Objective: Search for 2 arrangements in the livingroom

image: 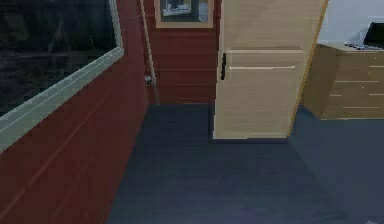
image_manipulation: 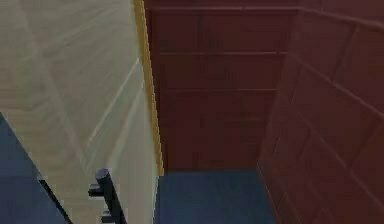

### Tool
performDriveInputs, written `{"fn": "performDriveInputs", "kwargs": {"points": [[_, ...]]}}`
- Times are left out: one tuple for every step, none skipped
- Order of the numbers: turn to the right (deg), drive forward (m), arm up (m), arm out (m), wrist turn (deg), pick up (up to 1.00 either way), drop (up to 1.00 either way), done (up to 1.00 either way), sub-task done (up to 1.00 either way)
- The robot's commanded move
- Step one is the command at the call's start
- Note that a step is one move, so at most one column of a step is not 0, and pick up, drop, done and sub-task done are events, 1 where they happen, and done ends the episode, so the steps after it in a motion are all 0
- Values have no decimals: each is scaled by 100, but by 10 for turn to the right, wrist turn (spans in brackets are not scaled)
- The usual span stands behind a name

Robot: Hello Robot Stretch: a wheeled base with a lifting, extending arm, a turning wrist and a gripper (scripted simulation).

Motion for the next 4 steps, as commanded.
{"fn": "performDriveInputs", "kwargs": {"points": [[0,60,0,0,0,0,0,0,0],[450,0,0,0,0,0,0,0,0],[330,0,0,0,0,0,0,0,0],[0,55,0,0,0,0,0,0,0]]}}
